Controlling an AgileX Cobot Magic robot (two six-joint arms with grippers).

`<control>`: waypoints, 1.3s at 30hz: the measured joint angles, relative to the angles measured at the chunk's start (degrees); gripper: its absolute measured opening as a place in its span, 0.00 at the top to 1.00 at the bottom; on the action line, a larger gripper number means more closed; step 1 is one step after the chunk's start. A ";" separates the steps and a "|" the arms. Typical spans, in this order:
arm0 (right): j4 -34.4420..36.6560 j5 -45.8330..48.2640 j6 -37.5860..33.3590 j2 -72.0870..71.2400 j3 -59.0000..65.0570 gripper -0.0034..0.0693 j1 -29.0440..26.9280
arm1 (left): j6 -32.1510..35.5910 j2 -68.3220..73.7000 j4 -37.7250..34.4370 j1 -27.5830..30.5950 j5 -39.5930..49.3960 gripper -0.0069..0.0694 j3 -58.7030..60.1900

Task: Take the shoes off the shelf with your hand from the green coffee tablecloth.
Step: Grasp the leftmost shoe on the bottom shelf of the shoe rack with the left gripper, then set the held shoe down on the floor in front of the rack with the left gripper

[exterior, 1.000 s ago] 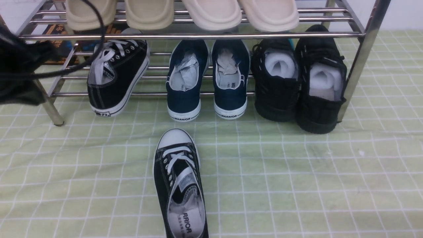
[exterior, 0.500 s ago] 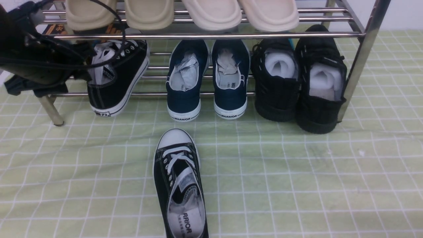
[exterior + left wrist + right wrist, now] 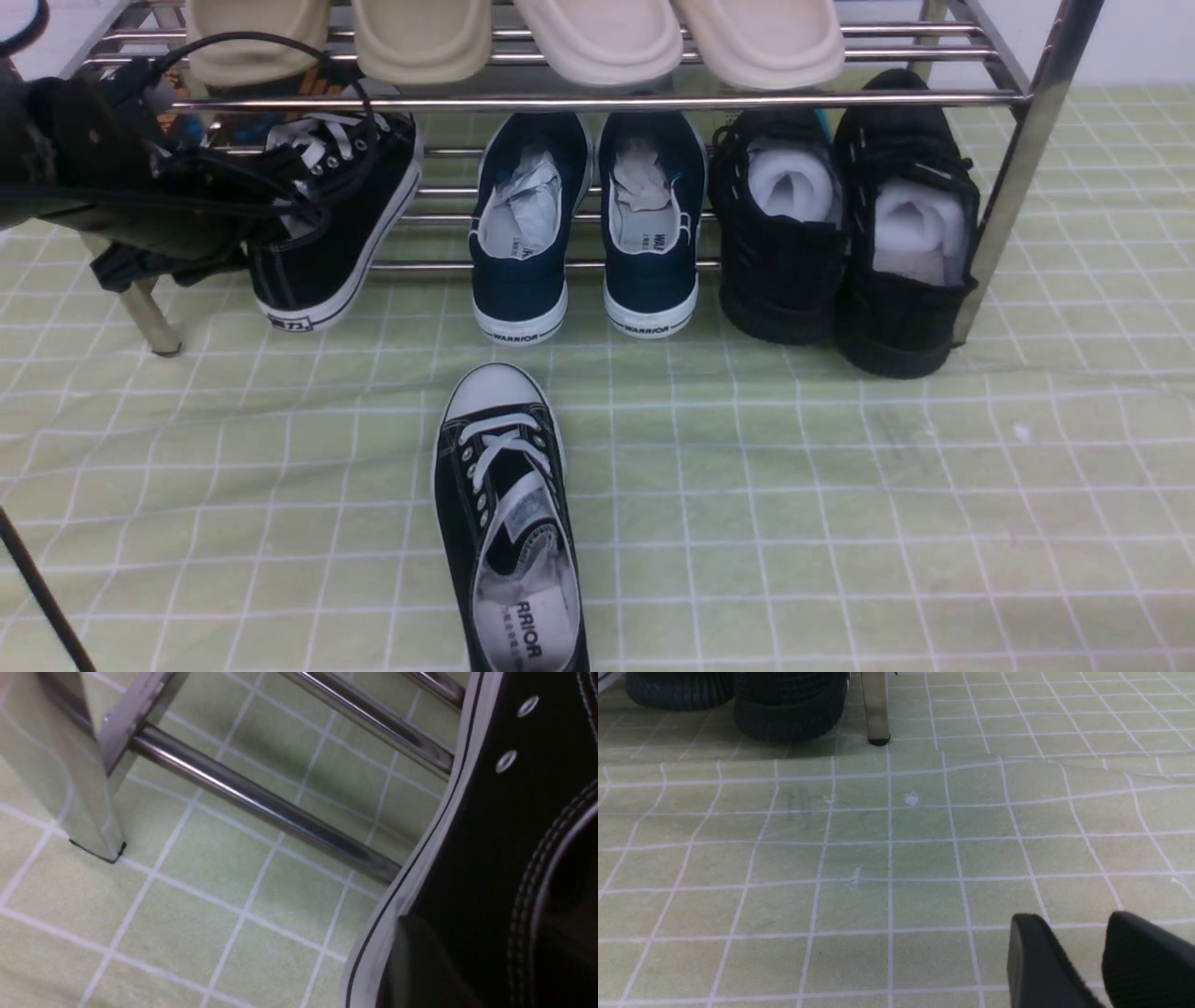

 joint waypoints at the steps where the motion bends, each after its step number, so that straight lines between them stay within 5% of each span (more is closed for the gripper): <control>1: 0.00 0.00 0.00 0.00 0.00 0.62 0.00 | 0.00 0.00 0.00 0.00 0.27 0.68 0.00; 3: 0.00 0.00 0.00 0.00 0.00 0.62 0.00 | 0.01 -0.06 0.16 0.00 1.14 0.82 0.00; 6: 0.00 0.00 0.00 0.00 0.00 0.62 0.00 | 0.07 -1.12 0.54 0.06 4.68 0.88 0.00; 25: 0.00 0.00 0.00 0.00 0.00 0.62 0.00 | 1.39 -30.23 0.44 0.06 49.75 0.89 0.47; 34: 0.00 0.00 0.00 0.00 0.00 0.62 0.00 | 2.42 -39.01 -11.85 -0.27 50.88 0.89 0.58; 39: 0.00 0.00 0.00 0.00 0.00 0.62 0.00 | 0.17 -40.72 -11.79 -6.66 50.88 0.89 0.58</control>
